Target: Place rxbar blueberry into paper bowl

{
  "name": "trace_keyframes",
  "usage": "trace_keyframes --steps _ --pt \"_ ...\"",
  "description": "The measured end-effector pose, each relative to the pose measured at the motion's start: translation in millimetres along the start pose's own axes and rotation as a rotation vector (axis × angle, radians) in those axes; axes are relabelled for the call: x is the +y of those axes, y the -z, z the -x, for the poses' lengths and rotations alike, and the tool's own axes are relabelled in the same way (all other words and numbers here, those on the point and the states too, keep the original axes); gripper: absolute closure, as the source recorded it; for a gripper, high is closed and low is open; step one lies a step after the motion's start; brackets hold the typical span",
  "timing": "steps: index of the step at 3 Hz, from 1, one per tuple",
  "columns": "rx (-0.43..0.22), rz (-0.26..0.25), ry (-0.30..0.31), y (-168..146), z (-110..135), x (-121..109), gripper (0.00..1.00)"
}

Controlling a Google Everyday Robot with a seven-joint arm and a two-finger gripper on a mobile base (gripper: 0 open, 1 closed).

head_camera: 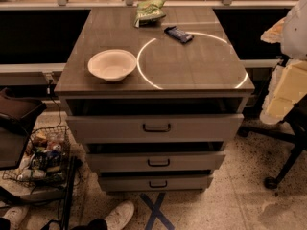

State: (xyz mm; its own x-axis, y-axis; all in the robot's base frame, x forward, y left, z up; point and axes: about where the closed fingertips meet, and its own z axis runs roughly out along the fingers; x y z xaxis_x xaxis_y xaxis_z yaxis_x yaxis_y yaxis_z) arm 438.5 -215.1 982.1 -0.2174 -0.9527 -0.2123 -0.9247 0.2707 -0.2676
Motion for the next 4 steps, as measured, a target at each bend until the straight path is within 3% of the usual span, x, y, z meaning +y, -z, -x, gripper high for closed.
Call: trace_keyframes --steps 1,2,3,4 --pt "0.0 0.0 0.0 0.0 0.0 0.0 0.0" --pt "-0.03 -0.062 -0.061 -3.3 -5.2 -19.0 0.0" --pt "-0.123 -0.134 -0.198 -16.7 -30.4 -51.0 0.0" --pt "-0.334 -0.203 -0.334 -38.0 -46.2 -96.6 0.0"
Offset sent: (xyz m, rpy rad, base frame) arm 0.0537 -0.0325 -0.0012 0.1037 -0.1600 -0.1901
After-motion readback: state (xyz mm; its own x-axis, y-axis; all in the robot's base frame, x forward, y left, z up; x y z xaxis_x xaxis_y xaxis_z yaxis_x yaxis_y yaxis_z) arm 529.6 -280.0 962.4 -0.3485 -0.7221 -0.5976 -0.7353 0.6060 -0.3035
